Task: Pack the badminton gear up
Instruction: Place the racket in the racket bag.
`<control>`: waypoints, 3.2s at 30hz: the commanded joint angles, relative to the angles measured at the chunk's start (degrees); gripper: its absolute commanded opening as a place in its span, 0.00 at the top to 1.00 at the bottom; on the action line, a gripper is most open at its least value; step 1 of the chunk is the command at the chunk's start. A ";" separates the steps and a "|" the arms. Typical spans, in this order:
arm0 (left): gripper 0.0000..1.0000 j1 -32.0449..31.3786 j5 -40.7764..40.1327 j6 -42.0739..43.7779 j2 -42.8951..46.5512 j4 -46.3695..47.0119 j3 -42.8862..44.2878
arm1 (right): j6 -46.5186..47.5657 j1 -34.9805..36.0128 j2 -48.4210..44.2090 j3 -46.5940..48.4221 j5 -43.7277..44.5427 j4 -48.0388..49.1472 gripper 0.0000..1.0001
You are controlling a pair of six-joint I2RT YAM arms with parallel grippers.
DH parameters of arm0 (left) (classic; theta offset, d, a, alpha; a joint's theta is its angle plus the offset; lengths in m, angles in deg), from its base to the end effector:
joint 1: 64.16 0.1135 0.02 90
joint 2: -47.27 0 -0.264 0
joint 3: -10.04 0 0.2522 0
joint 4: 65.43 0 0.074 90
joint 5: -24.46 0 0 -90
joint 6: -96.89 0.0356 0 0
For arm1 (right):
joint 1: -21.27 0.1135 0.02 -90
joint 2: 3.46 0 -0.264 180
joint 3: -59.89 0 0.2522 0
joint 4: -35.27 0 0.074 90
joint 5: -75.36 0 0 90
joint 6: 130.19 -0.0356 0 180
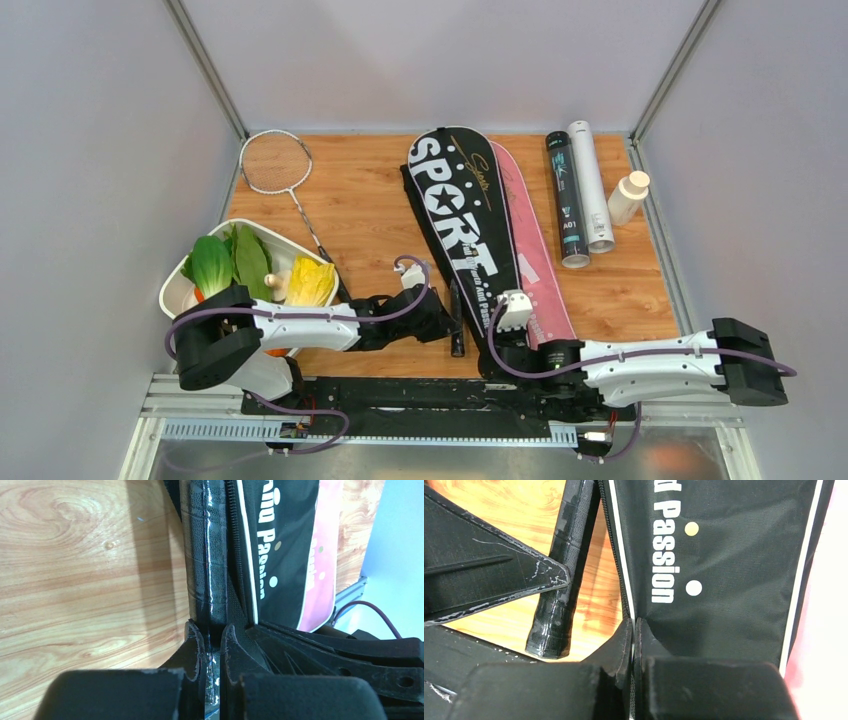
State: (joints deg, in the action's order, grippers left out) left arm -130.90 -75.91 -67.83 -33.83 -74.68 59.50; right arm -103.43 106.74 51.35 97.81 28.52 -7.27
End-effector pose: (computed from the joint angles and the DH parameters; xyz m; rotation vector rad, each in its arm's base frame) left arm 0.1150 -0.2513 0.1707 -0.2788 2.4997 -1.0086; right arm 0.0369 0.1576 0.1699 -0.1961 2.2658 0.3539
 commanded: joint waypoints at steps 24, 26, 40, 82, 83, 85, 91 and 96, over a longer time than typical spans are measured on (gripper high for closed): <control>1.00 3.11 -6.12 -1.42 -0.04 6.97 6.04 | -2.58 1.89 -9.22 -4.70 -4.33 11.18 1.00; 1.00 3.12 -6.32 -2.08 -0.44 7.91 5.26 | -2.14 1.89 -9.61 -4.72 -3.24 11.13 0.98; 1.00 3.18 -6.10 -0.69 -1.30 8.31 4.83 | 0.17 1.81 -4.95 -1.00 8.53 7.73 0.88; 1.00 5.61 -9.08 2.95 -3.49 9.45 8.64 | 17.03 -8.66 4.90 3.37 -3.96 18.69 1.00; 1.00 5.65 -9.42 3.50 -3.91 9.10 10.01 | 16.61 -8.66 2.80 2.56 -4.75 18.98 1.00; 1.00 5.84 -8.87 3.83 -4.94 9.87 10.74 | 16.27 -8.63 -0.98 1.12 -4.55 18.88 1.00; 1.00 5.98 -2.61 5.80 -8.41 15.42 13.16 | 20.12 -10.11 -9.35 -1.50 -9.01 18.34 1.00; 1.00 6.00 -1.32 5.81 -8.52 16.23 13.06 | 21.89 -11.94 -11.90 -4.06 -15.08 20.29 1.00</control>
State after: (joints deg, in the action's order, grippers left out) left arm -127.05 -73.53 -64.94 -43.23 -68.67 69.01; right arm -83.28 94.29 41.23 95.28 25.00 9.02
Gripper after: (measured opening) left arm 0.059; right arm 0.014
